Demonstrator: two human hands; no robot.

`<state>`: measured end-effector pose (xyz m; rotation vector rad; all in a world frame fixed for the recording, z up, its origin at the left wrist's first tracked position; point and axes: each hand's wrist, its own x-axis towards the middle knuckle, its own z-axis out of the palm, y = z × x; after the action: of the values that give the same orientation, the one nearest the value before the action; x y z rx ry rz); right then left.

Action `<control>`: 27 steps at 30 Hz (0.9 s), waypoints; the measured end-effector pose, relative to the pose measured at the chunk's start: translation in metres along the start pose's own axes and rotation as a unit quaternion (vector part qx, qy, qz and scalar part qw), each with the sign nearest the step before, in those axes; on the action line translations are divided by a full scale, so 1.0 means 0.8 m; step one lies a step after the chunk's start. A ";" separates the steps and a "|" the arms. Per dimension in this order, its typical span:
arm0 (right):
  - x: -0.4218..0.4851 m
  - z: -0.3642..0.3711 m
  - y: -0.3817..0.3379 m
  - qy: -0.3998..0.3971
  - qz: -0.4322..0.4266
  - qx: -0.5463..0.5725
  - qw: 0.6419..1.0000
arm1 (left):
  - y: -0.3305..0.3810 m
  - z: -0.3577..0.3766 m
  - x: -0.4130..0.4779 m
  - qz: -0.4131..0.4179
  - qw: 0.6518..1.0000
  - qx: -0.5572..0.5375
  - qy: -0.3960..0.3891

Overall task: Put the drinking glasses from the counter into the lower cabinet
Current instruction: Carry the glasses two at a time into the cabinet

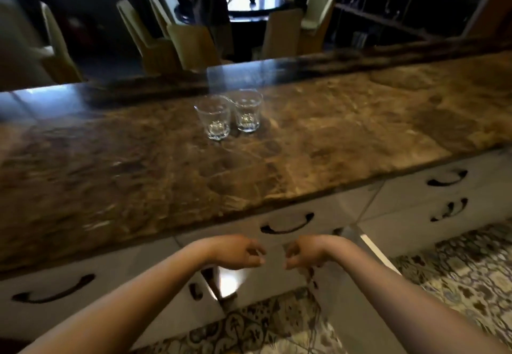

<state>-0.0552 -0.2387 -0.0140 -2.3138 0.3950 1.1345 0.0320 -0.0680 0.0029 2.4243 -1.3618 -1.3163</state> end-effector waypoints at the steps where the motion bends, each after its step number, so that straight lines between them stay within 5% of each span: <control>1: -0.006 -0.015 -0.014 0.002 -0.002 -0.021 1.000 | -0.002 -0.015 -0.018 0.012 1.000 -0.007 0.004; 6: -0.045 -0.093 -0.086 0.004 -0.011 -0.113 0.994 | -0.022 -0.097 -0.095 0.046 0.983 -0.178 0.021; 11: -0.067 -0.159 -0.135 -0.032 0.016 -0.134 0.990 | -0.062 -0.163 -0.117 -0.007 0.973 -0.190 0.134; 18: -0.014 -0.206 -0.152 0.206 0.040 -0.091 0.973 | -0.095 -0.197 -0.075 -0.135 0.935 -0.155 0.290; 27: 0.047 -0.245 -0.142 0.392 -0.051 0.240 0.887 | -0.106 -0.229 0.002 -0.012 0.860 -0.278 0.429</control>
<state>0.1466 -0.2596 0.0929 -2.1912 0.7332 -0.0299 0.2177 -0.0777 0.0808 2.1362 -0.5926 -0.3829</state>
